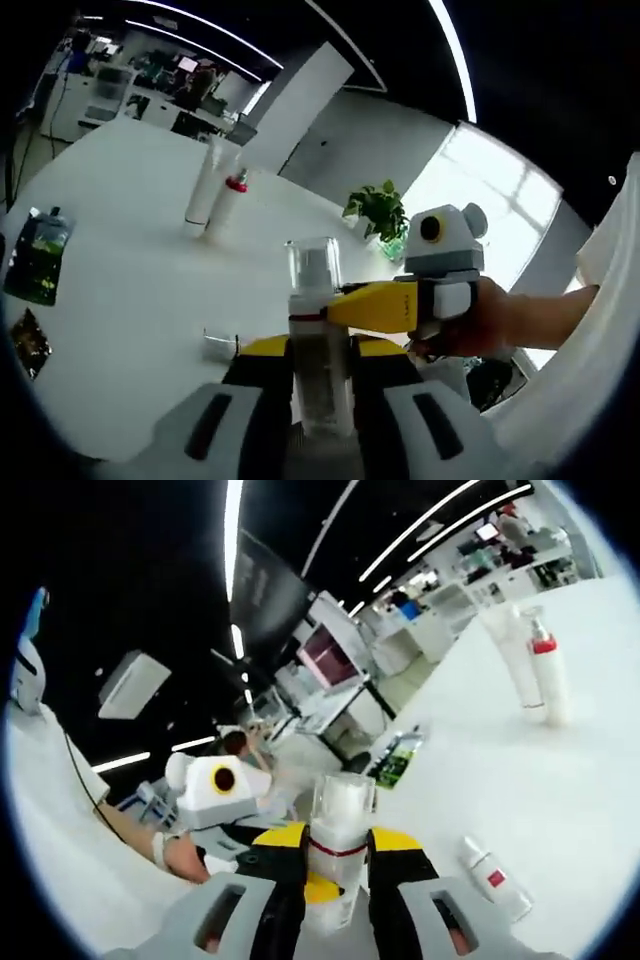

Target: Arrange the skincare products in the storage area until every visible bottle or jar stands upright without overlapping.

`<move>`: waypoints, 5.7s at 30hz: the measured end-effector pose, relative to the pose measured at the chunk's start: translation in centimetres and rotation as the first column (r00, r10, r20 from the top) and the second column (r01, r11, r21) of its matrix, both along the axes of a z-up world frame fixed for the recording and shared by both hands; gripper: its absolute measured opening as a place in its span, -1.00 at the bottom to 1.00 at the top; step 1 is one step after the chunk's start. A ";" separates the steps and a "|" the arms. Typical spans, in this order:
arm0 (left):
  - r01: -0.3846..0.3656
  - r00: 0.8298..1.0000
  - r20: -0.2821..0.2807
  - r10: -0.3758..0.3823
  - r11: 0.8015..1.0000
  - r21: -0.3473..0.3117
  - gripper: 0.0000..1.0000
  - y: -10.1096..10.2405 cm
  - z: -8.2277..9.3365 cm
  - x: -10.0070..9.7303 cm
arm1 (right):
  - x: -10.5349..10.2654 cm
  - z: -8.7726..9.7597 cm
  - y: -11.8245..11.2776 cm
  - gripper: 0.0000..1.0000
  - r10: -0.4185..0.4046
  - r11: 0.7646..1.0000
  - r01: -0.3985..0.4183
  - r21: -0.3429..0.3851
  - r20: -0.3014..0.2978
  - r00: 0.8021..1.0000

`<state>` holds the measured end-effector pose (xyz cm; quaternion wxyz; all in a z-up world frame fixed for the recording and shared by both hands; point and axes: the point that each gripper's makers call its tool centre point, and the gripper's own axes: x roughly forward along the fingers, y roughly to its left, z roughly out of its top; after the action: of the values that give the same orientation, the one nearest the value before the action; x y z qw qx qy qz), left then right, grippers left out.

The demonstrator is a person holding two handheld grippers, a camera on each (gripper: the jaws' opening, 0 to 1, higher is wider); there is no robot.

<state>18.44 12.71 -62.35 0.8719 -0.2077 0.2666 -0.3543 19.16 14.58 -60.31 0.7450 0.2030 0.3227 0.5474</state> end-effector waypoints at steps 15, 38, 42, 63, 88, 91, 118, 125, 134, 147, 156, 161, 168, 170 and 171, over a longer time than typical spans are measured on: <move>0.075 0.996 -0.040 -0.075 0.997 0.005 -0.65 -0.9 -1.0 -0.6 | -0.6 -1.2 -0.1 -0.54 0.039 0.999 -0.040 -0.015 -0.057 0.998; 0.081 0.996 0.044 -0.079 0.996 -0.034 -0.64 0.3 0.5 0.4 | 0.7 0.3 0.8 -0.68 -0.014 1.000 0.015 -0.014 0.041 0.999; 0.096 0.994 0.047 -0.096 0.995 0.002 -0.64 0.4 0.1 0.2 | 0.9 0.4 0.9 -0.68 -0.026 0.999 0.028 -0.031 0.070 0.997; 0.127 0.956 0.146 -0.254 0.809 0.574 -0.40 3.9 -5.3 -0.4 | 4.8 0.8 0.0 -0.67 -0.100 0.987 0.118 -0.112 0.150 0.984; 0.135 0.963 0.045 -0.266 0.619 0.774 -0.53 7.3 -11.0 -0.3 | 8.7 -0.4 -0.5 -0.66 -0.166 0.965 0.196 -0.172 0.173 0.971; 0.136 0.964 0.040 -0.264 0.614 0.777 -0.57 7.5 -11.1 -0.4 | 9.2 -0.5 -0.6 -0.66 -0.171 0.964 0.202 -0.174 0.177 0.969; 0.176 0.972 -0.036 -0.233 0.614 0.770 -0.64 8.1 -12.3 -0.9 | 13.2 -2.8 -0.6 -0.66 -0.203 0.929 0.257 -0.268 0.214 0.956; 0.176 0.973 -0.041 -0.227 0.616 0.768 -0.67 8.1 -12.4 -0.9 | 12.9 -3.7 -0.3 -0.66 -0.185 0.925 0.245 -0.291 0.217 0.958; 0.184 0.974 -0.061 -0.218 0.602 0.777 -0.74 8.6 -12.7 -1.1 | 12.9 -4.4 0.2 -0.66 -0.167 0.924 0.230 -0.307 0.218 0.962; 0.194 0.973 -0.080 -0.214 0.586 0.787 -0.84 8.9 -13.0 -1.2 | 14.0 -4.7 0.4 -0.66 -0.155 0.916 0.234 -0.325 0.251 0.955; 0.197 0.973 -0.086 -0.212 0.585 0.787 -0.87 8.9 -13.1 -1.3 | 14.8 -5.0 0.2 -0.66 -0.151 0.908 0.246 -0.339 0.282 0.948; 0.191 0.975 -0.087 -0.202 0.583 0.790 -0.94 9.2 -13.1 -1.2 | 15.0 -5.4 0.1 -0.66 -0.151 0.904 0.249 -0.347 0.286 0.946; 0.197 0.975 -0.097 -0.200 0.575 0.794 -0.95 9.3 -13.3 -1.3 | 15.5 -5.8 0.1 -0.66 -0.171 0.900 0.268 -0.343 0.287 0.943; 0.198 0.975 -0.097 -0.201 0.574 0.795 -0.95 9.3 -13.3 -1.4 | 15.6 -5.8 0.1 -0.66 -0.169 0.899 0.271 -0.345 0.298 0.939; 0.198 0.975 -0.098 -0.201 0.573 0.795 -0.96 9.3 -13.3 -1.3 | 15.6 -5.8 0.1 -0.66 -0.165 0.898 0.270 -0.348 0.301 0.939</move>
<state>17.09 22.02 -75.64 0.8271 0.2369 0.4170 -0.2931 34.77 14.67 -66.08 0.8634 0.0135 0.2963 0.4082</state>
